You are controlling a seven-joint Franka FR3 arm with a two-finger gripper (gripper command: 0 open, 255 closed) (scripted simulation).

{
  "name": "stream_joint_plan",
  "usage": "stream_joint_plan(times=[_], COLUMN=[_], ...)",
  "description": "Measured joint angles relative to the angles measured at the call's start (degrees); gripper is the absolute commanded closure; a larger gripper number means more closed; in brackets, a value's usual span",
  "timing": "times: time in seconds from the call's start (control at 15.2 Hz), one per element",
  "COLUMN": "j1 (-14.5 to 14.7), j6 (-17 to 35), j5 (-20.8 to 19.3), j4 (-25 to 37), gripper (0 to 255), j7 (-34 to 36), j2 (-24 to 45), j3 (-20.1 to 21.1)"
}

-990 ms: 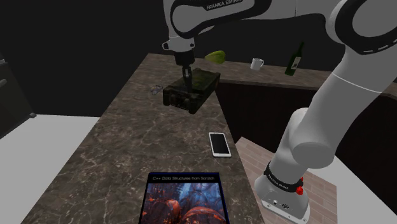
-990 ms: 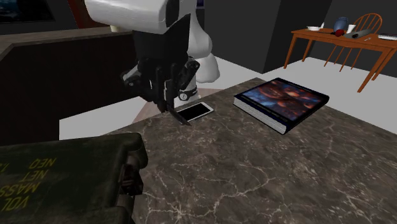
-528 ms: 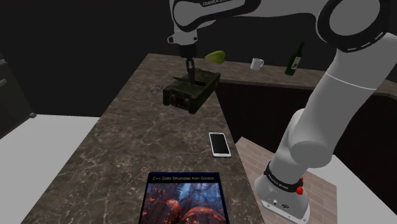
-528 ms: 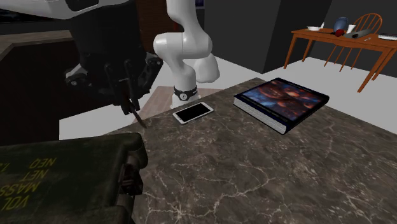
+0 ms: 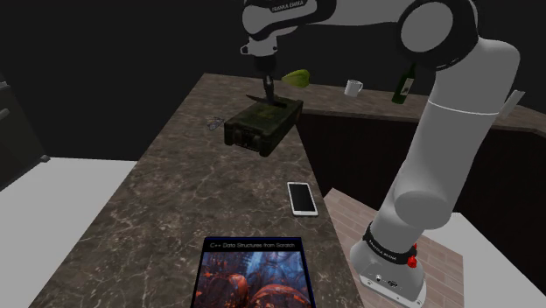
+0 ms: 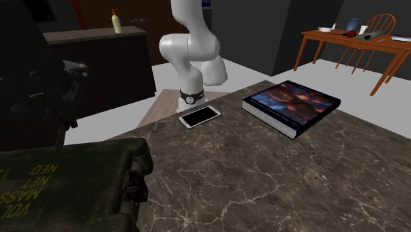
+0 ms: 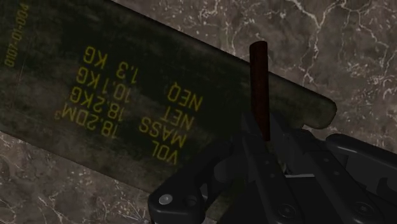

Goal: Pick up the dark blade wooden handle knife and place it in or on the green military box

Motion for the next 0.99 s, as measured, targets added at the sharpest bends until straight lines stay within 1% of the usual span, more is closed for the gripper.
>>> stream_joint_plan(times=[0.13,0.4,0.53,0.66,0.79,0.99], j1=[-1.39,-4.35,-6.08,-8.02,-8.70,-8.97], j6=[0.00,-1.51,-2.66,-4.87,-4.14,-2.21], j5=[0.12,0.85,1.41,2.33,2.52,2.62], j4=[2.73,10.81,15.66,23.12,23.60,22.26], gripper=[255,255,255,255,255,255], j7=[-2.46,-7.40,-9.99,-12.54,-13.29,-13.42], j2=[2.41,8.27,11.62,16.61,17.72,18.27], j3=[-1.06,-2.85,-3.65,-4.25,-4.44,-4.48])
